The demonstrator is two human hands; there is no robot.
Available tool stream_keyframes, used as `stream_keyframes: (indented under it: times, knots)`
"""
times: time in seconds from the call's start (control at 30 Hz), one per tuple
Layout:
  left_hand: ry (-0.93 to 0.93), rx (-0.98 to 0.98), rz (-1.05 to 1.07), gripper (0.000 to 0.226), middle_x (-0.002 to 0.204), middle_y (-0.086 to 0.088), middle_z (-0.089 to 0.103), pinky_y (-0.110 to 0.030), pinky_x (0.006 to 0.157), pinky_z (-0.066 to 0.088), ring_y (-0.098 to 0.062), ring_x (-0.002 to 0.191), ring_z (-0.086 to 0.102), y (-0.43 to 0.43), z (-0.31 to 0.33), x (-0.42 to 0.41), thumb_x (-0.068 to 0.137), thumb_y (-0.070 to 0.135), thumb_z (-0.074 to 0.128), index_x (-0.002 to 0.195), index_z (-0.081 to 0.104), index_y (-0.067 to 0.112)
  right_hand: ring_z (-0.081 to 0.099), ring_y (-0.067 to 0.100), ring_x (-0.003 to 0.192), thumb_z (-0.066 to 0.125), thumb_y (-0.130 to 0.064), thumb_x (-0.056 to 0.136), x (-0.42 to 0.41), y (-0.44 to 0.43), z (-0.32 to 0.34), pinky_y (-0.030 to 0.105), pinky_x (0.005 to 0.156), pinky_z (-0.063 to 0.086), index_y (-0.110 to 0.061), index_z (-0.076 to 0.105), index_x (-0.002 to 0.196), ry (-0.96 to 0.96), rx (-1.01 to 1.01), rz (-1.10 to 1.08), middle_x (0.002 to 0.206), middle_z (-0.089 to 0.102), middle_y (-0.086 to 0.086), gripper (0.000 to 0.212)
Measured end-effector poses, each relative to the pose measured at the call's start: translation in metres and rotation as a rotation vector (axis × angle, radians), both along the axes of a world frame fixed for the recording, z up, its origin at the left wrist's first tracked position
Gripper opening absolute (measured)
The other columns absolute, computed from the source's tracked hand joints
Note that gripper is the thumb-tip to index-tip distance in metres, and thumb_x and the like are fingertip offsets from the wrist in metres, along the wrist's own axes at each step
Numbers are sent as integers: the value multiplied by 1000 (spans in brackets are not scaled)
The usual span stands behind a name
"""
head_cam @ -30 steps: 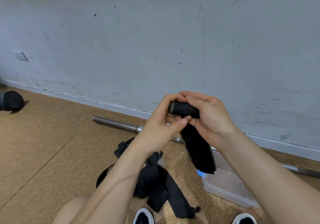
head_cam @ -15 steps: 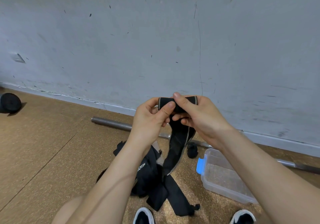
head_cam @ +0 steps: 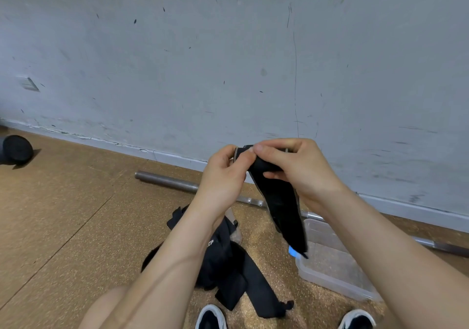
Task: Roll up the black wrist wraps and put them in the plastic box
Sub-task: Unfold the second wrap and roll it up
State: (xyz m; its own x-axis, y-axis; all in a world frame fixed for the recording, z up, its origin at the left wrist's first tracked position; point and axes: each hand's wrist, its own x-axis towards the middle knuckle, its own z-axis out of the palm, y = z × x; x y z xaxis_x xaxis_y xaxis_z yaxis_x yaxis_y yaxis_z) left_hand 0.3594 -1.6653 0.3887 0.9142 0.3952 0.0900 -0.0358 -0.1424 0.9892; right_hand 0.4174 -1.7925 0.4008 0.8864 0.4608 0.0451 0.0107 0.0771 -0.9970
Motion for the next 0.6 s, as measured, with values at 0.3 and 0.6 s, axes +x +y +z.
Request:
stream_keyframes:
  times: [0.3,0.6]
  knots:
    - [85,-186,47,33,86,-8,68,-34,65,47,-17,74,61,6,1,0,94,25,56,124,42,32,70,8,96,71,-24,89,-9,16,-16,44,90,57,-28,77,98,-235,-120,-129,94,76,-11,11]
    - [-46,-136,52,21,73,0,60,-26,50,40,-10,54,52,2,3,-2,100,12,46,107,65,17,62,13,85,56,-38,94,-13,18,-17,31,75,53,-45,37,144,-336,-281,53,107,64,-4,54]
